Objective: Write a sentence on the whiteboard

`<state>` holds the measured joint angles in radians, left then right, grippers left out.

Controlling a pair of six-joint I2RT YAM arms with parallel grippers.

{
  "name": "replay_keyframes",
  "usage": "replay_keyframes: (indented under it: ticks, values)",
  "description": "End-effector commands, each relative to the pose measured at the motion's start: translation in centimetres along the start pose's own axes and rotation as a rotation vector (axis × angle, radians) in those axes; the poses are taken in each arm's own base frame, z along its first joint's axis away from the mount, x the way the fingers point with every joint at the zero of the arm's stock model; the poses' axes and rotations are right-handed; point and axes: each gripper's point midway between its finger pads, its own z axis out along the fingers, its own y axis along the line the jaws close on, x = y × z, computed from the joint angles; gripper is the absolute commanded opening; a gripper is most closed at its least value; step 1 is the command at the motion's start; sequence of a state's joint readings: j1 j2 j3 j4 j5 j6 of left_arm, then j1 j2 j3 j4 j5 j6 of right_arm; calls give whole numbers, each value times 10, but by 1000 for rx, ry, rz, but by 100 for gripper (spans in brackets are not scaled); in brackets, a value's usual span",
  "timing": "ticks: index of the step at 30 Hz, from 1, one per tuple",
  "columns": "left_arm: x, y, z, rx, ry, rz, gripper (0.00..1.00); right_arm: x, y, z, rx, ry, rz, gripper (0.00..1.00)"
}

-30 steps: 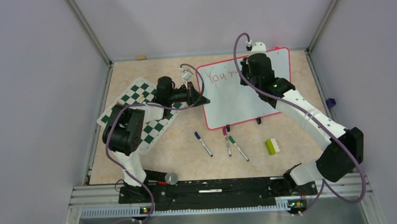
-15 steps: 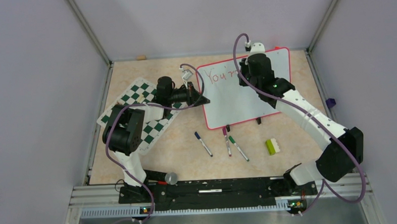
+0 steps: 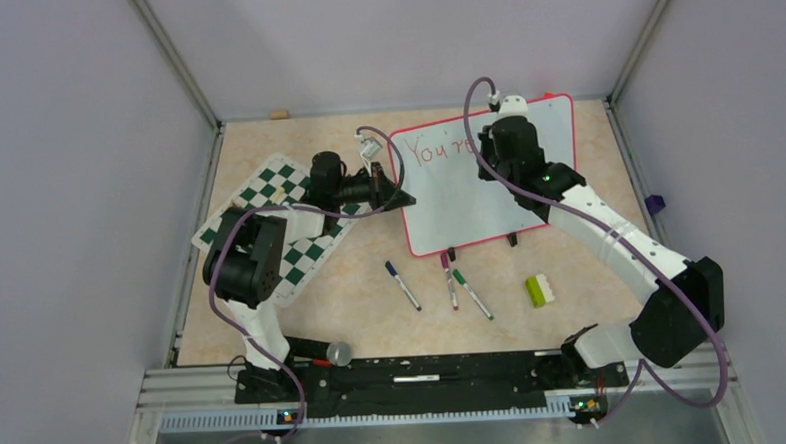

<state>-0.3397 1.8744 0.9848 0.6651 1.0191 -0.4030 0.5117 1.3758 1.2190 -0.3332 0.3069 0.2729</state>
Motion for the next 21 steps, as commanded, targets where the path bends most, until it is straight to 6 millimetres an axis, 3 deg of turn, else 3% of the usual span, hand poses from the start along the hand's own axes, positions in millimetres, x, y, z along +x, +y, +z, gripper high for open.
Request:
replay_keyframes:
  ticks: [1,11,21]
  values:
    - [28,8,2,2,49,115,0,-23,-14,-5,69,-62,23,0]
    - [28,9,3,3,51,110,0,-45,-7,-9,42,-102,28,0]
    - [23,12,-2,6,35,100,0,-58,-9,-46,-14,-173,46,0]
